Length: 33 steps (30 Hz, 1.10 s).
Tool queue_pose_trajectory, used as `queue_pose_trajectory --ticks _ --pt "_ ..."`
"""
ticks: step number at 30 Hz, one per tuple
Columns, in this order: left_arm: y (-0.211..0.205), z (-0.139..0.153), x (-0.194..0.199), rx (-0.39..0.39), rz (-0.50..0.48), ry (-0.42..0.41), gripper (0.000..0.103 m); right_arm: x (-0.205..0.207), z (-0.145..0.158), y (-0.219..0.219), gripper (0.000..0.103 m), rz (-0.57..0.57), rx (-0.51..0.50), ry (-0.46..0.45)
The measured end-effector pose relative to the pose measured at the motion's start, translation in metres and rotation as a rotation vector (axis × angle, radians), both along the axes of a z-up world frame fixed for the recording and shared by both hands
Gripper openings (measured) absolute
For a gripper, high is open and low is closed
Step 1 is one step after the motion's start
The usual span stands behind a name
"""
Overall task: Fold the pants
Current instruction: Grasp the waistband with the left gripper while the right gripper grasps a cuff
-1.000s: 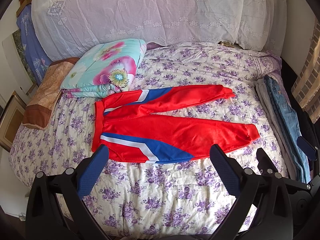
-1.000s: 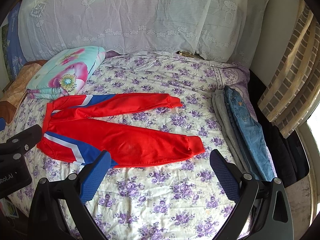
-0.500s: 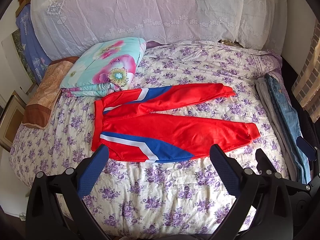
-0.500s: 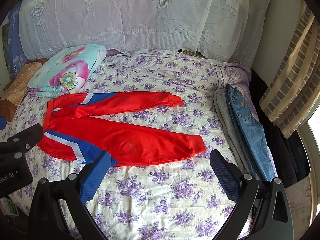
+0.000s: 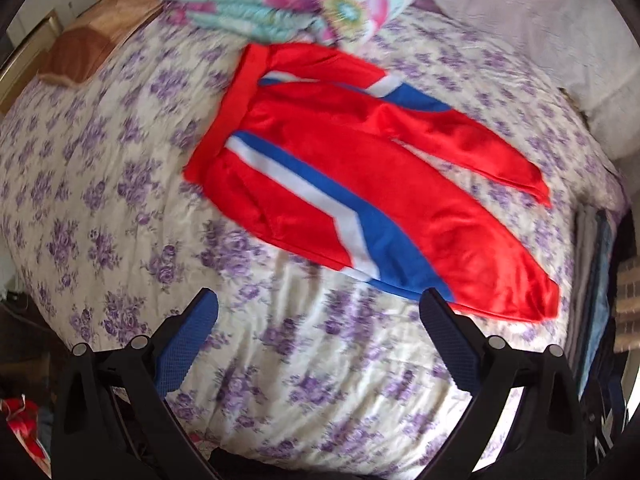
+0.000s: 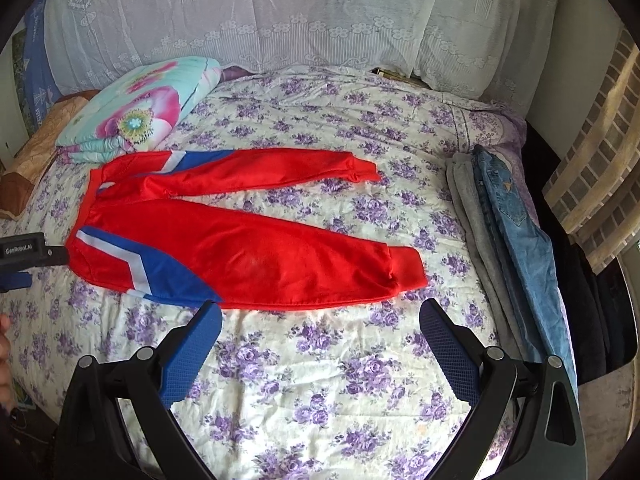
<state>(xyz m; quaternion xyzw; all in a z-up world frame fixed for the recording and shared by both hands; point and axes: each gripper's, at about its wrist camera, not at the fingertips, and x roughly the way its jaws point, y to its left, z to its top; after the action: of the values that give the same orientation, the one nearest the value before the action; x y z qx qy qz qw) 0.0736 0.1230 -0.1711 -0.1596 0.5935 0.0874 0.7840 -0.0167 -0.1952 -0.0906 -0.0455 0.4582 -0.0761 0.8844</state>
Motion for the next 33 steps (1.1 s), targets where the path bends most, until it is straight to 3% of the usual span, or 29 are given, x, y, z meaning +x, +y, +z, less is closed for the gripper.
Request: queue_pose_trajectory --ticks 2,5,9,10,12,13,14,17,23,27,30,31,33 --pt "0.026 -0.033 0.015 -0.023 0.041 0.039 0.098 0.001 -0.015 -0.009 0.099 -0.015 0.010 0.034" --pt "0.057 -0.076 0.042 -0.121 0.095 0.105 0.097 0.005 -0.033 -0.025 0.099 -0.057 0.038 0.088" --pt "0.091 -0.107 0.068 -0.229 0.208 0.115 0.091 0.007 -0.046 -0.045 0.099 -0.124 0.059 0.115" --pt "0.096 -0.115 0.073 -0.265 0.219 0.134 0.069 0.007 -0.048 -0.050 0.099 -0.141 0.056 0.120" --pt "0.098 -0.118 0.080 -0.220 0.221 0.176 0.052 0.005 -0.051 -0.063 0.099 -0.179 0.056 0.135" --pt "0.099 -0.112 0.082 -0.212 0.200 0.162 0.029 0.003 -0.053 -0.069 0.099 -0.198 0.057 0.141" --pt "0.100 -0.108 0.083 -0.230 0.178 0.146 0.013 0.001 -0.055 -0.075 0.099 -0.217 0.061 0.143" --pt "0.110 -0.100 0.077 -0.272 0.200 0.105 0.008 -0.002 -0.062 -0.097 0.099 -0.253 0.126 0.144" --pt "0.118 -0.100 0.064 -0.238 0.227 0.068 0.008 0.025 -0.101 -0.140 0.099 -0.312 0.369 0.097" --pt "0.115 -0.102 0.065 -0.204 0.205 0.084 0.009 0.061 -0.143 -0.158 0.099 -0.364 0.514 0.129" --pt "0.117 -0.102 0.068 -0.212 0.212 0.096 0.010 0.083 -0.173 -0.172 0.091 -0.432 0.595 0.166" --pt "0.117 -0.103 0.069 -0.213 0.213 0.100 0.010 0.089 -0.182 -0.177 0.080 -0.453 0.629 0.171" --pt "0.117 -0.105 0.070 -0.214 0.215 0.110 0.010 0.099 -0.197 -0.185 0.028 -0.466 0.715 0.165"
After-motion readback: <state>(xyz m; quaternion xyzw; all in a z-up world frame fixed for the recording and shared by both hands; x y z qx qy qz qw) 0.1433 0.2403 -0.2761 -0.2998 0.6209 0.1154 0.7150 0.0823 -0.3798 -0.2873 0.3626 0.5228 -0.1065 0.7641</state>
